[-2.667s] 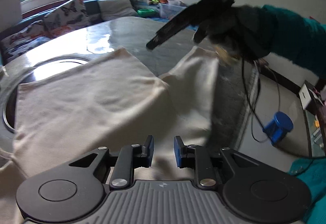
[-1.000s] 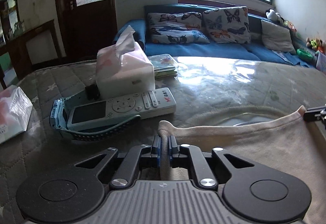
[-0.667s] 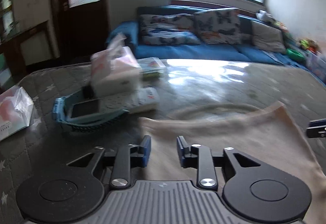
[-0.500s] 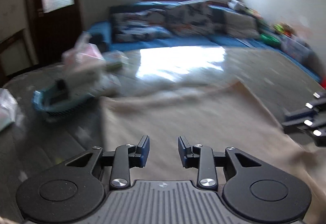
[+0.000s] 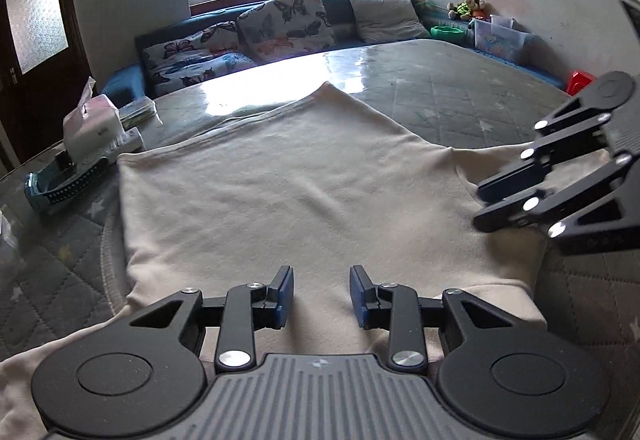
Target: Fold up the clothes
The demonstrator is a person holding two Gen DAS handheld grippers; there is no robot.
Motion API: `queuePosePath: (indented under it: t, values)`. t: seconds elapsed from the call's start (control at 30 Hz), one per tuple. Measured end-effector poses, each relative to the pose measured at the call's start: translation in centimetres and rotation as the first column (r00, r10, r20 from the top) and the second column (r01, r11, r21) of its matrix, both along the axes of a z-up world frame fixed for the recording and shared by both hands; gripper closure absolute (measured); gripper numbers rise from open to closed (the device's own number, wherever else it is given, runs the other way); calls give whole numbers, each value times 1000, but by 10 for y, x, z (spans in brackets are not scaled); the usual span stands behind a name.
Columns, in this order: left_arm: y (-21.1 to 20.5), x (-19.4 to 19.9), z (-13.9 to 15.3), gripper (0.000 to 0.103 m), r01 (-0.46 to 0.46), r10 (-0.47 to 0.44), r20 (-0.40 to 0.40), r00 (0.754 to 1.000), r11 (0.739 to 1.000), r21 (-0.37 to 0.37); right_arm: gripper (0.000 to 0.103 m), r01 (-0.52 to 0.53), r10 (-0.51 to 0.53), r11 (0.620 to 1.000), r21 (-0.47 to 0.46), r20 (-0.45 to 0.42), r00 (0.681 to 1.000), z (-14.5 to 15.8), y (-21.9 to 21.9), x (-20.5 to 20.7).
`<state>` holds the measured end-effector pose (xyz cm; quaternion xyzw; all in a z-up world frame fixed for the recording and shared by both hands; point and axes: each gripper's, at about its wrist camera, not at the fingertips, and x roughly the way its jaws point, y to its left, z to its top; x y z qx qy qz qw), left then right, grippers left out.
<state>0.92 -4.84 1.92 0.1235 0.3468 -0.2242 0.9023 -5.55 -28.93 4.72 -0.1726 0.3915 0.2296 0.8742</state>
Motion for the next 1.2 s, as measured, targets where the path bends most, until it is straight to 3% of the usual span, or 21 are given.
queuePosePath:
  t: [0.13,0.27,0.33,0.43,0.6,0.87,0.93,1.0,1.1,1.13,1.2]
  values:
    - [-7,-2,10,69,6,-5,18,1000,1000,-28,84,120,-120,993,15,36,992,13,-22,-12]
    - [-26,-12,11,69,64,-63,13,998,997,-54,83,290,-290,957,12,25,957,11,-60,-21]
    - [-35,-17,11,69,93,-92,12,996,993,-67,82,366,-366,931,5,23,930,8,-78,-28]
    - [-50,-25,12,67,136,-135,10,991,987,-87,70,460,-460,888,-5,19,888,1,-102,-43]
    - [-65,-29,7,67,167,-169,-9,986,981,-94,70,586,-586,810,-17,27,810,-11,-133,-67]
    - [-66,-28,3,67,171,-173,-17,985,981,-90,65,742,-745,666,76,14,667,-20,-173,-71]
    - [-67,-28,3,63,170,-172,-17,985,982,-86,57,756,-759,649,85,11,651,-22,-178,-68]
    - [-67,-28,2,61,172,-173,-13,985,982,-83,57,764,-768,638,98,8,641,-24,-182,-64]
    - [-68,-29,0,61,177,-179,-19,984,981,-82,69,762,-767,634,134,-21,641,-24,-189,-58]
    - [-68,-29,-1,61,178,-180,-20,983,981,-79,82,760,-765,635,139,-24,644,-24,-190,-57]
    - [-69,-29,-2,61,184,-186,-25,982,980,-75,87,751,-756,649,119,-5,654,-22,-189,-51]
